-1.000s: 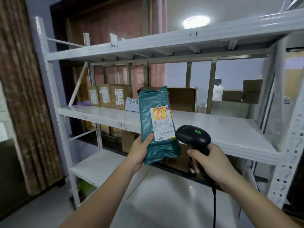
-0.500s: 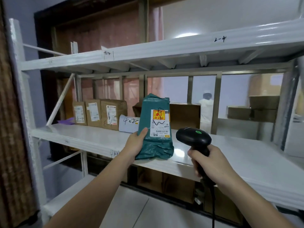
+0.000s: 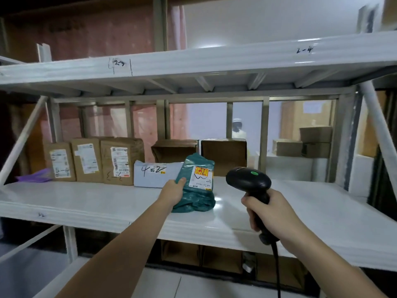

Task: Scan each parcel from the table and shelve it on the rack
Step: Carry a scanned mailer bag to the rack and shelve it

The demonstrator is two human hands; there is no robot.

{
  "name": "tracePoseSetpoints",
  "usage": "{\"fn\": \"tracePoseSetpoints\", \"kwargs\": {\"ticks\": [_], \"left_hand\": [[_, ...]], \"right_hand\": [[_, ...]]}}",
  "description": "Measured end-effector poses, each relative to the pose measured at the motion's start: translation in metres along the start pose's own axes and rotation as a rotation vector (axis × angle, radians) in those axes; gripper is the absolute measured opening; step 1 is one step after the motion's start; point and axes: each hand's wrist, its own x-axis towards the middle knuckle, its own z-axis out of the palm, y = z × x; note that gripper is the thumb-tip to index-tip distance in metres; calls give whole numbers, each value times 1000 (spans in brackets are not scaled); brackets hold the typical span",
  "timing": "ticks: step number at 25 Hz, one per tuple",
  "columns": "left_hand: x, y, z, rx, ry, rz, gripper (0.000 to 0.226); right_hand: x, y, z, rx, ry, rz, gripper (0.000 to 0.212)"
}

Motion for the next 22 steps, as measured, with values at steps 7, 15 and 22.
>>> {"fn": "tracePoseSetpoints", "kwargs": {"ticks": [7,15,22], "left_hand": [[15,4,-5,368,-120,12,82],[-30,22,17,813,14,612,46],[-117,63,140,681,-451,851,63]], "right_hand": [[-4,-3,26,-47,54,35,17],[-31,1,25,-133,154,98,19],[-108,24,-38,-200,365,301,16]]}}
